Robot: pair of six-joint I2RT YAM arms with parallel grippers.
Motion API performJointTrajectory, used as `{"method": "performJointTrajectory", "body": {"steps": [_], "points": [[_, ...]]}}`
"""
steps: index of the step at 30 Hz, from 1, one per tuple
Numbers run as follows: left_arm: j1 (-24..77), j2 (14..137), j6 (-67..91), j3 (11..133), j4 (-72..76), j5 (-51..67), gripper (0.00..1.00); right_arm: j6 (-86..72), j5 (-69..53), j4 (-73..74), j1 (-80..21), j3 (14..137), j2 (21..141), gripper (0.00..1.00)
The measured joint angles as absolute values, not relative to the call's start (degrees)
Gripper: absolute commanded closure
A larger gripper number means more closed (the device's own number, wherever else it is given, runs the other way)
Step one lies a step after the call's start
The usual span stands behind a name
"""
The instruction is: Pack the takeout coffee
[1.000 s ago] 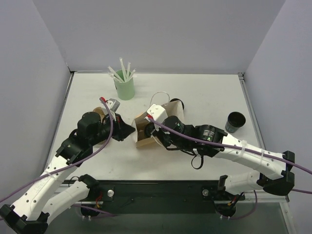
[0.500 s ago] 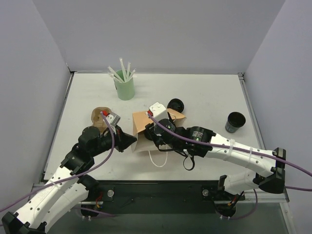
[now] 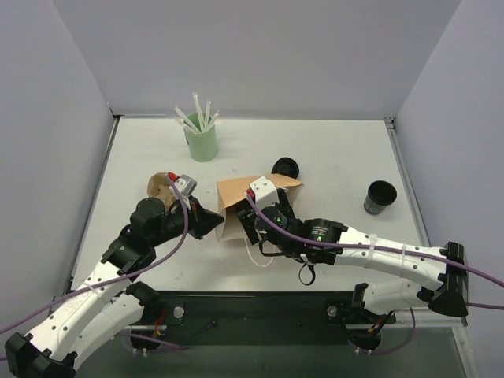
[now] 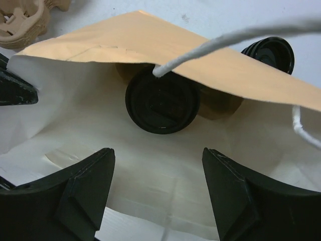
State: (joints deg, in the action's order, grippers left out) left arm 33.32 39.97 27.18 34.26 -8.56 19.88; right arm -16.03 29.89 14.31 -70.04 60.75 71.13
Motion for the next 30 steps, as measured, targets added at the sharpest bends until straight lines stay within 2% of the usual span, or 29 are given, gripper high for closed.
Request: {"method": "performJointTrajectory", "body": {"steps": [2,8,21,30], "points": [[33.32,39.99,27.40,35.20,-8.93,19.75,1.00,-16.64,31.07,12.95,-70.65,59.83,71.07,0.22],[33.32,40.21,27.99,37.39,-10.57,19.68,1.00,-17.93,35.00,9.56,-73.52,57.10,71.00,0.20],[33.30,39.29,28.77,37.41,-11.44,19.68,1.00,-21.47,36.93,11.03,-70.98,60.25,76.09,0.15],[33.30,39.29,30.04,37.41,-11.42,19.68,1.00,-24.47,38.41,11.60,-69.89,60.99,78.81,0.06]]}}
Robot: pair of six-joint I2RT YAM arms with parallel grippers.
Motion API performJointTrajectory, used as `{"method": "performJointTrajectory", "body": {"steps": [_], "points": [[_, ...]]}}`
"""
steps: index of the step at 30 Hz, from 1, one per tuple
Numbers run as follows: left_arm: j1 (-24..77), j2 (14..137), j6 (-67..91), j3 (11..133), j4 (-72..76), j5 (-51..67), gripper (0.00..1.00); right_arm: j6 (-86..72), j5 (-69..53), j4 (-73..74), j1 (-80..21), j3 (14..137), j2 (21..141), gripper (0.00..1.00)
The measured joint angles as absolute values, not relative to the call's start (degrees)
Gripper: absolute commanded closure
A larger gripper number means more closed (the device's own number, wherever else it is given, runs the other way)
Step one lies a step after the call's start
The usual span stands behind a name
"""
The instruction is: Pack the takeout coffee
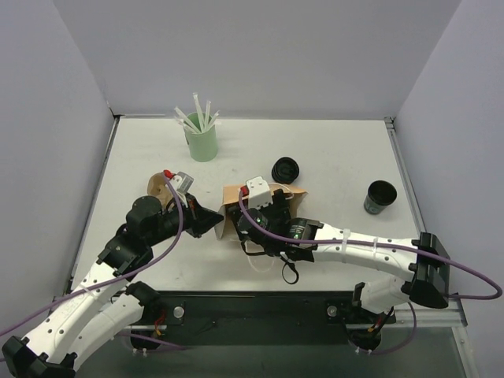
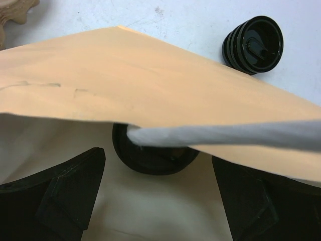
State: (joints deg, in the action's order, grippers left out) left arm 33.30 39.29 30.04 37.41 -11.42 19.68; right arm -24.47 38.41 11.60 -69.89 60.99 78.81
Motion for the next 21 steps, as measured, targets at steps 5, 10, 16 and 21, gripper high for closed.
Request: {"method": "performJointTrajectory", "body": {"steps": [5,10,16,21], "points": [[33.32,38.94,30.85,37.41,-11.38,19.75,1.00,-26.26,38.70,11.57,-69.80,60.99,81.03,0.01],[33.32,38.89,31.07,37.41,-11.38,19.77,1.00,-27.86,39.05,11.55,-69.30,60.99,82.19,0.00],[33.32,38.89,31.22,37.41,-11.27,19.79,1.00,-29.74,38.59,11.62,-67.70,60.99,82.39,0.00],[33.32,38.68,31.31,37.41,-11.25,19.79,1.00,-30.09,37.80,11.62,-66.83,60.99,82.41,0.00]]}}
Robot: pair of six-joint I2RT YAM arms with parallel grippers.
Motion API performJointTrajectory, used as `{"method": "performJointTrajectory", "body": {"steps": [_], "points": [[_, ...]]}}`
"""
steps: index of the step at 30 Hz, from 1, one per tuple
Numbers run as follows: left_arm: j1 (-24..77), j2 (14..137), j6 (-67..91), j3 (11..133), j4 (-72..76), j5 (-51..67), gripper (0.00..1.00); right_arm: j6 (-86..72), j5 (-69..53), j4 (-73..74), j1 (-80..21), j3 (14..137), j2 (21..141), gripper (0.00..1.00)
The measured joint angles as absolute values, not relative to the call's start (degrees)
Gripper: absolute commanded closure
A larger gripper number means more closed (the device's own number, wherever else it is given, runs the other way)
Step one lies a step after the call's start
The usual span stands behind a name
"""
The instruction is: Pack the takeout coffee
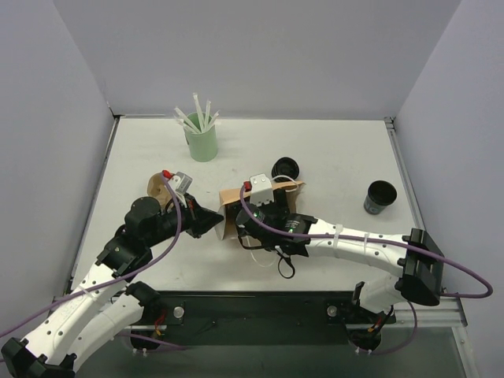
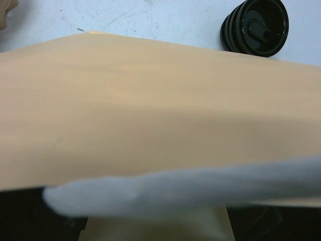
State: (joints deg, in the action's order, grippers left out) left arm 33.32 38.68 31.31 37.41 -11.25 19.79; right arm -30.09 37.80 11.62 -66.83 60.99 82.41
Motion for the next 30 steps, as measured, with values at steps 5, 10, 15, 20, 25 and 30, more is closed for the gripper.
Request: {"method": "performJointTrajectory", "body": {"steps": [5,10,15,20,25,30], "points": [[33.32,38.63,31.31,37.41,-11.22,19.77,1.00,-30.02,36.73,11.57,-65.89,60.99,83.02,0.13],[33.32,38.65,31.29,37.41,-11.22,19.77,1.00,-29.45,36.01,11.18,-65.54,60.99,83.66,0.33],[33.32,38.65,31.09,37.41,-11.35,19.75,1.00,-28.34,35.70,10.35,-65.54,60.99,83.66,0.45],[33.32,38.70,30.87,37.41,-11.38,19.75,1.00,-26.81,35.66,10.02,-65.54,60.99,83.61,0.57],[33.32,38.70,30.79,37.41,-11.38,19.75,1.00,-25.41,35.42,10.02,-65.52,60.93,82.67,0.59],[33.32,38.70,30.63,37.41,-11.40,19.75,1.00,-24.05,34.92,9.87,-65.21,60.40,79.94,0.71]]}}
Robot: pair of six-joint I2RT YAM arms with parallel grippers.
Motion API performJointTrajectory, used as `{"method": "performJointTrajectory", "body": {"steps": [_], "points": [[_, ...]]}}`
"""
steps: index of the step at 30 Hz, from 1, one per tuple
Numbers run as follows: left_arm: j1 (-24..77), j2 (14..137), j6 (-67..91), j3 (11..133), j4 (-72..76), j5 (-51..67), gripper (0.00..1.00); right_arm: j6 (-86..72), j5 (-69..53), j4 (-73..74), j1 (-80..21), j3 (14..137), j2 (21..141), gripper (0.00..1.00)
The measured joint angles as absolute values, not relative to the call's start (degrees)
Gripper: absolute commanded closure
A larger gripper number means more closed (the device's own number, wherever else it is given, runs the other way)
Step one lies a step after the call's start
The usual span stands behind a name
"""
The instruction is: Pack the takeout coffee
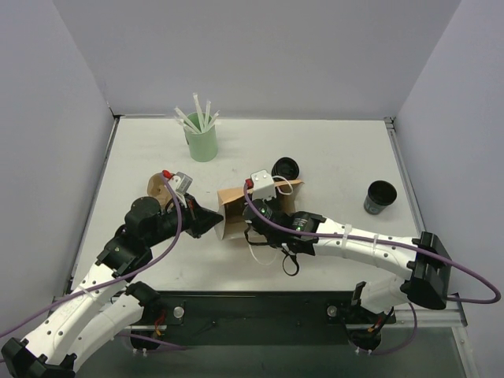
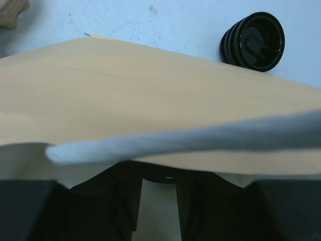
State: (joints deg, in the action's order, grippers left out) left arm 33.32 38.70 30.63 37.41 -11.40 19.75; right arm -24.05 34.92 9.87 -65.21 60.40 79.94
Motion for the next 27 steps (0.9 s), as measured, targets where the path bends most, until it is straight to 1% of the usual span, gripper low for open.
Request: {"method": "performJointTrajectory", "body": {"steps": [4,6,7,9,12,13,19,27], "points": [[33.32,38.70,30.59,37.41,-11.40,19.75,1.00,-23.53,33.98,9.67,-64.95,59.70,78.26,0.67],[33.32,38.70,30.59,37.41,-11.40,19.75,1.00,-23.29,33.58,9.65,-64.90,59.44,77.91,0.52],[33.32,38.70,30.59,37.41,-11.40,19.75,1.00,-23.27,33.45,9.58,-64.88,59.31,77.87,0.36],[33.32,38.70,30.59,37.41,-11.40,19.75,1.00,-23.49,33.01,9.61,-64.73,59.07,77.87,0.26],[33.32,38.76,30.59,37.41,-11.35,19.75,1.00,-23.86,32.25,10.13,-64.03,58.72,77.87,0.01],[33.32,38.83,30.59,37.41,-11.35,19.75,1.00,-23.99,32.05,10.28,-63.68,58.61,77.87,0.00],[33.34,39.33,30.61,37.41,-10.92,19.75,1.00,-23.51,29.82,10.26,-61.47,58.39,77.89,0.00],[33.34,39.92,30.70,37.32,-9.96,19.77,1.00,-19.16,22.55,7.99,-57.80,58.28,79.90,0.00]]}}
